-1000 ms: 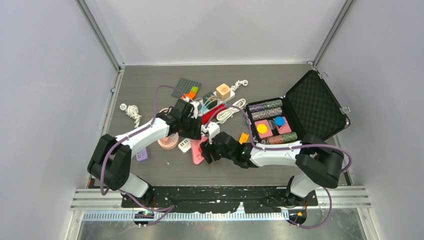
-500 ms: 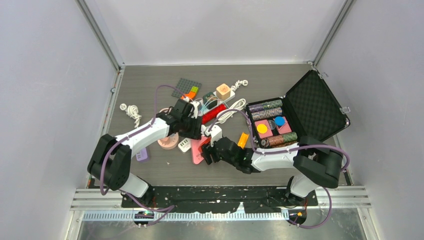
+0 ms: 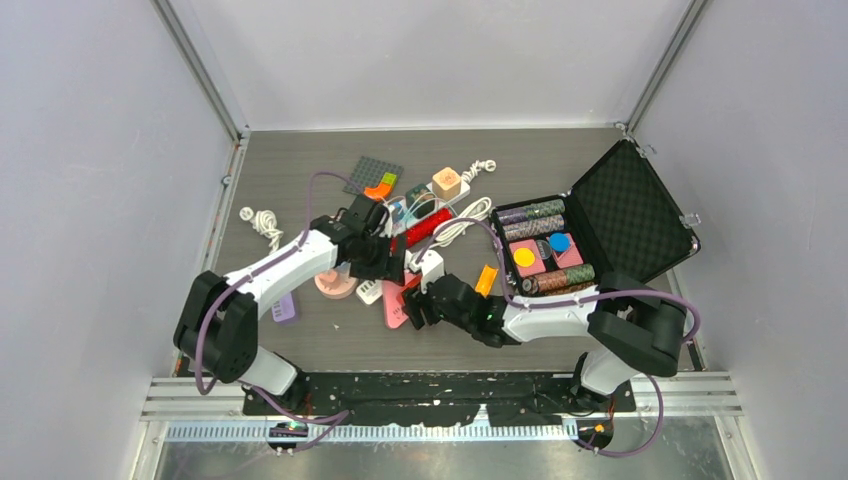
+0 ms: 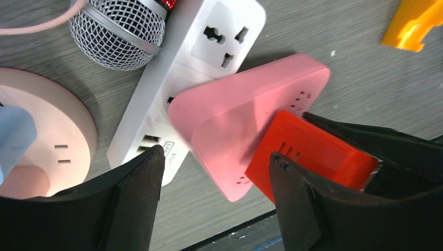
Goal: Insert the plug
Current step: Insert the plug into the socket.
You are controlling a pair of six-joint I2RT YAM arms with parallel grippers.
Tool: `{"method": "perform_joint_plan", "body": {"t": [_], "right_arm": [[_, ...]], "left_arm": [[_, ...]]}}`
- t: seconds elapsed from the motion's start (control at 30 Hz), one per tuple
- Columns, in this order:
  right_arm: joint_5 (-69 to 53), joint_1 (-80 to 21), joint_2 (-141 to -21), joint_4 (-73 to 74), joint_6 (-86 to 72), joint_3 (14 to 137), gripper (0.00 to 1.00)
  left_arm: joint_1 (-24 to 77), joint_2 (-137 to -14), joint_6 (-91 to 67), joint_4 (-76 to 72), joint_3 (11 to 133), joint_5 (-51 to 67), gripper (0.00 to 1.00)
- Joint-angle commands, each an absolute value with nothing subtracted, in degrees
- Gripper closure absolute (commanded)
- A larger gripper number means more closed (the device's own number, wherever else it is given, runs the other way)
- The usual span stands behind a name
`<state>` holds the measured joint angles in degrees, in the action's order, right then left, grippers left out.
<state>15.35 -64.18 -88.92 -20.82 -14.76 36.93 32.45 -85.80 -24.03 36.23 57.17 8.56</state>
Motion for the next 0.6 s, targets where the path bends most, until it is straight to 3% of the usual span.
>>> {"method": "perform_joint_plan", "body": {"t": [0.0,0.27,0.57], "right_arm": [[18.01,-63.54,-92.97,-20.94,-14.95,31.3,0.95],[19.11,-63.59,-96.1,-38.73,-10.35,24.73,0.95],[18.02,-63.5,-99.57,-48.16,-9.95,22.24,0.95]], "left_arm": [[31.98,-81.74,-28.16,38.92,61.05,9.22,0.26],[29.28,-82.91,-31.15,32.26,58.58,10.69,0.15],[28.06,-91.06,-27.55,32.19,62.1,4.19,0.14]]}}
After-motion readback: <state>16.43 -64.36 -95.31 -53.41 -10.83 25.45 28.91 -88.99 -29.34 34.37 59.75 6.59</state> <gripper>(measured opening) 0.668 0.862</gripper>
